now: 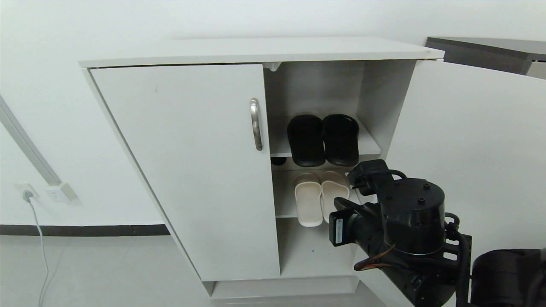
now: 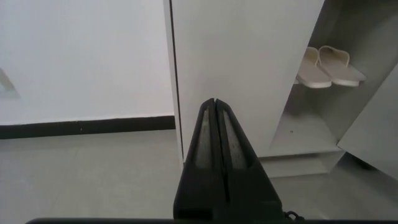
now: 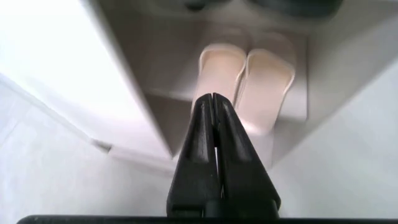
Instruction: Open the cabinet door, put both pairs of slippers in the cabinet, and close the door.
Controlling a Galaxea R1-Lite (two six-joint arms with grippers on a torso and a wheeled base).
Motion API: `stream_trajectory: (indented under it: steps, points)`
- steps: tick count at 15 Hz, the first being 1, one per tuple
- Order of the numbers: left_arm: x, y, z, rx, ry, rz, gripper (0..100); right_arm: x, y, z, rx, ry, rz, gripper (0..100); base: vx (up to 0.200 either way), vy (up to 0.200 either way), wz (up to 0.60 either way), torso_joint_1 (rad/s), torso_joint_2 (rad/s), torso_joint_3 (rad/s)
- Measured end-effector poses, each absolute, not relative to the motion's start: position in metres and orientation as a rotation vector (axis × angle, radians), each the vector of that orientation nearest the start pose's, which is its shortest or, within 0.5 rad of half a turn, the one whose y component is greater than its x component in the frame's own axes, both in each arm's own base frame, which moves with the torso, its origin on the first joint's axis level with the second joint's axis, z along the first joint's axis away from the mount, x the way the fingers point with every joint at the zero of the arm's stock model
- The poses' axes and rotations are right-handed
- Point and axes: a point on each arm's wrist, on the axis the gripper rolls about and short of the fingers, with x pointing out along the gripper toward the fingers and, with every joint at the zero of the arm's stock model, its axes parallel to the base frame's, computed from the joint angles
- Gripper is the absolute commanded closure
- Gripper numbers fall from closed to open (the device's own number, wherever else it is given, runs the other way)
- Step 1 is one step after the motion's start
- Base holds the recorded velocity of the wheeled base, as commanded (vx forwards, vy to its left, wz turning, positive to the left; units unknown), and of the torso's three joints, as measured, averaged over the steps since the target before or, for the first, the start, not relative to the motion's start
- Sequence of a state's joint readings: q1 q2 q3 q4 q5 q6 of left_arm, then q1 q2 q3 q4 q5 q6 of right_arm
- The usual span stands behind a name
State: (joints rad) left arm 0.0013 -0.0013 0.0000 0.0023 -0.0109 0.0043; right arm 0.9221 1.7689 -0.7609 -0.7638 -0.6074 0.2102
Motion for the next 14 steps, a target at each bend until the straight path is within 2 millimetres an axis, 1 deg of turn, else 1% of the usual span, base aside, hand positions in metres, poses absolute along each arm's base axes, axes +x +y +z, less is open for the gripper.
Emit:
stream_trajectory:
  steps: [7,14]
  points:
    - [-0.023,0.000,0.075,0.004,0.001,-0.010,100,0.198,0.239,0.160,0.029,0.216,0.289,100,-0.200,0.000,0.00,0.003,0.00,0.004]
    - [-0.023,0.000,0.075,0.004,0.001,-0.010,100,0.196,0.235,0.152,0.006,0.239,0.284,100,0.000,0.000,0.00,0.000,0.00,0.000]
